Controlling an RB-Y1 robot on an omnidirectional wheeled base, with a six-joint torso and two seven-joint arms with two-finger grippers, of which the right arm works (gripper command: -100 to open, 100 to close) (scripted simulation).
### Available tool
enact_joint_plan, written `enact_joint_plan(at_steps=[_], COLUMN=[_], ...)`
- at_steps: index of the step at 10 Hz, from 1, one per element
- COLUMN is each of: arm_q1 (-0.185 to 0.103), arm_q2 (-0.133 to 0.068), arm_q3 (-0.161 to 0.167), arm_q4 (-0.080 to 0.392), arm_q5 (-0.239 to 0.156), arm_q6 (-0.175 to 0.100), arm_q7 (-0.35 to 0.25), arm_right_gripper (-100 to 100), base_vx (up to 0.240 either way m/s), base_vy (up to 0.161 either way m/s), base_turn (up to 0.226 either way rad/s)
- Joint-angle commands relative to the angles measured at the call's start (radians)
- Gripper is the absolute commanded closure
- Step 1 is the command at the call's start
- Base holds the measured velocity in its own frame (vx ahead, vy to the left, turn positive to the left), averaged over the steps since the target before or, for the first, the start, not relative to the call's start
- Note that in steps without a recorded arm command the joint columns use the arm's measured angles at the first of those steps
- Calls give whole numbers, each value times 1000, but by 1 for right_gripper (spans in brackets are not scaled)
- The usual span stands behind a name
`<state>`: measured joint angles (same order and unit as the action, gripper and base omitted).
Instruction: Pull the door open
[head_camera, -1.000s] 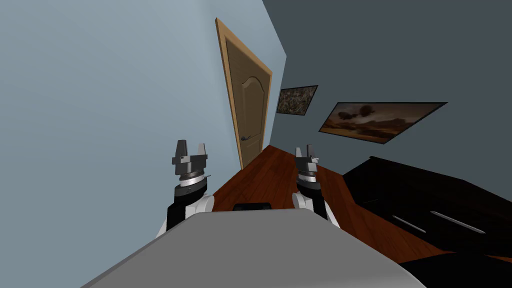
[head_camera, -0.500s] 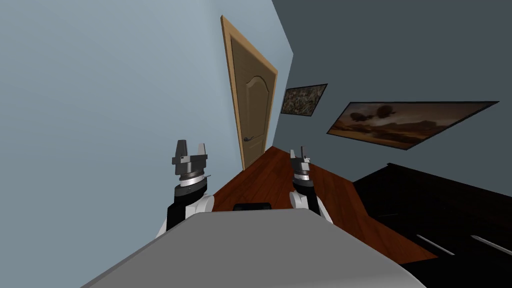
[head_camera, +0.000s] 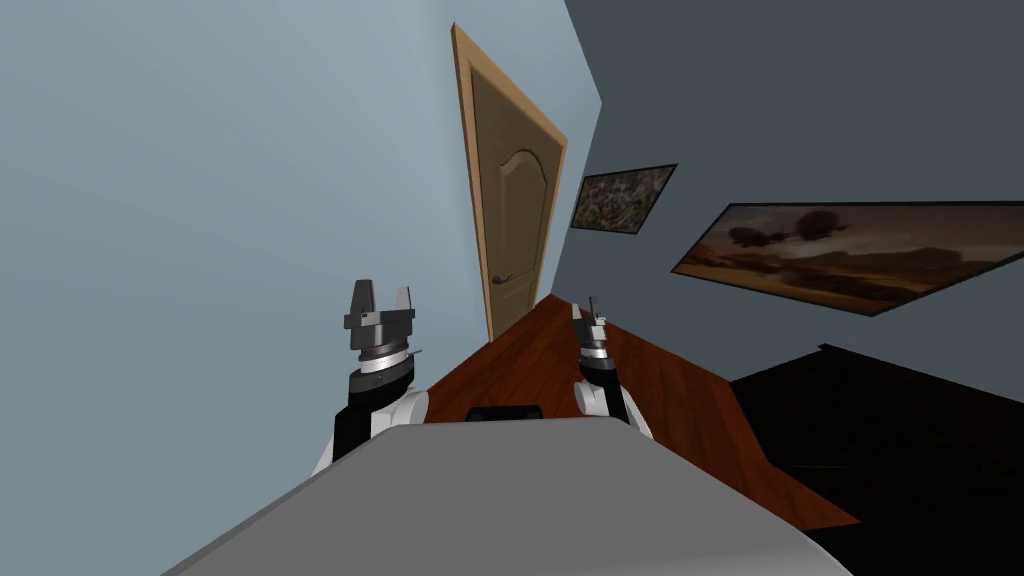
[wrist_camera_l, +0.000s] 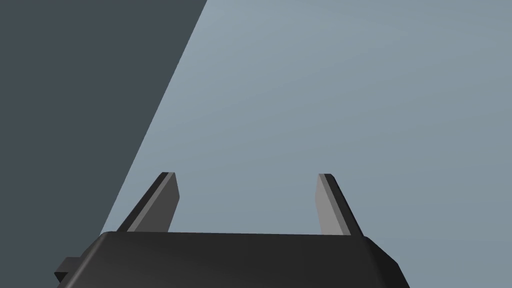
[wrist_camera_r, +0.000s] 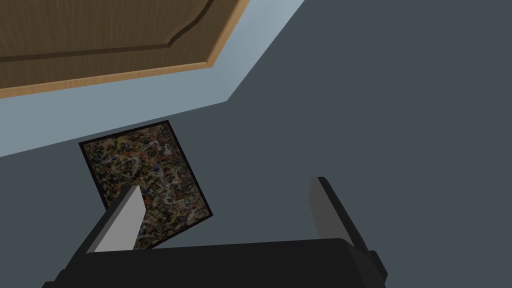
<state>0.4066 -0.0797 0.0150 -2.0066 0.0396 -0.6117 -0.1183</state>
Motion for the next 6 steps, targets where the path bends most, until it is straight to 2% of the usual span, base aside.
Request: enact_joint_plan(at_steps=[1, 4, 5, 6], arm_q1=[-26, -69, -69, -85], arm_q2=[-10, -31, -31, -38], arm_q3=[6, 18, 18, 23], arm_q4=[48, 140, 143, 178], arm_q5=[-1, -4, -4, -5], arm_q6=[0, -11, -11, -15], arm_q7=[-5, -17, -17, -21], arm_right_gripper=[-100, -100, -100, -100], base_vx=[82, 101, 67, 60], base_vy=[-30, -25, -21, -11], base_turn=[121, 140, 35, 99])
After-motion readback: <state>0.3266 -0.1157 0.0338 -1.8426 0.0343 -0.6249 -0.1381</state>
